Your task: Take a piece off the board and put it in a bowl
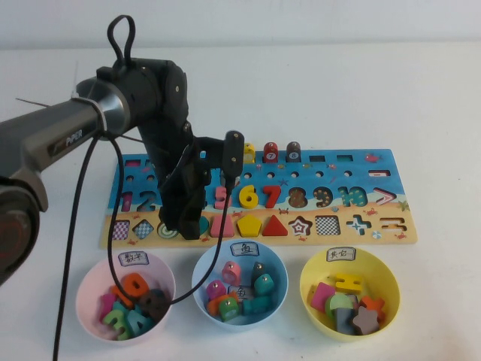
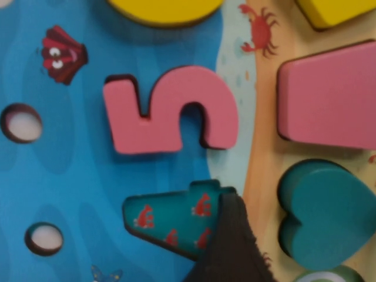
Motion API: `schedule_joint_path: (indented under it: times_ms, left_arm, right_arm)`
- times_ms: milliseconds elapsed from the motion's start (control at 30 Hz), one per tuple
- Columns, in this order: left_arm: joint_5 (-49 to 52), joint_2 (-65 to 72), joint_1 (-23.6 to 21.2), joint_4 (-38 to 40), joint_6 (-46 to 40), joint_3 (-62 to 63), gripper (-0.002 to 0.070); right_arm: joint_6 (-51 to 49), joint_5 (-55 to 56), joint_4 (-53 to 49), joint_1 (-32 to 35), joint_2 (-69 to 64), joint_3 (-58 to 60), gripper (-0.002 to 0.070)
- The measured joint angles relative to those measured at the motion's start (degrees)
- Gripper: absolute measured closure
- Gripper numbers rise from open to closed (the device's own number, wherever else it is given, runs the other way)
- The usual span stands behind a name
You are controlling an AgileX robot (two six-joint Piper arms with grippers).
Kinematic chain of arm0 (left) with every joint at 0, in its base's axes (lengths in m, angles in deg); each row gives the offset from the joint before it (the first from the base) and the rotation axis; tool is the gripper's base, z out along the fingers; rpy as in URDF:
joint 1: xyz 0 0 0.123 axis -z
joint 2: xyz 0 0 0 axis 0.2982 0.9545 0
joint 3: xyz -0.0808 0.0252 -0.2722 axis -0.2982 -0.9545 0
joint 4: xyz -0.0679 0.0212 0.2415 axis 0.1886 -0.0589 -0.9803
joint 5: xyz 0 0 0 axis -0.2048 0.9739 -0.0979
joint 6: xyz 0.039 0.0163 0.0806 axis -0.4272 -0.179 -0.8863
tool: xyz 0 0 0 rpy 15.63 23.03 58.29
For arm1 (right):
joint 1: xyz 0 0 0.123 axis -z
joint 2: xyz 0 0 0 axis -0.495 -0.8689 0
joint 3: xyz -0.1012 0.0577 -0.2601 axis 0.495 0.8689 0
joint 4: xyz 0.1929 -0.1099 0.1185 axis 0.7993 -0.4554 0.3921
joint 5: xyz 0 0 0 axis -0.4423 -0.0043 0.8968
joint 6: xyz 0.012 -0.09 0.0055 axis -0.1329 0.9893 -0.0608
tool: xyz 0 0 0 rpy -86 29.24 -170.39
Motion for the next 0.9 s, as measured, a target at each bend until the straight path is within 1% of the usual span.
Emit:
schedule_joint_path:
  times_ms: [167, 900]
  left_arm:
    - [-1.7, 0.6, 0.0, 0.0, 0.0, 0.0, 0.0212]
    - [-0.8, 1.2, 0.0, -0.1, 0.1, 0.6, 0.0220]
  right_arm:
    - [0.0, 0.0, 0.0, 0.0, 0.0, 0.0, 0.0694]
    - [0.0, 0.0, 0.0, 0.0, 0.0, 0.0, 0.0694]
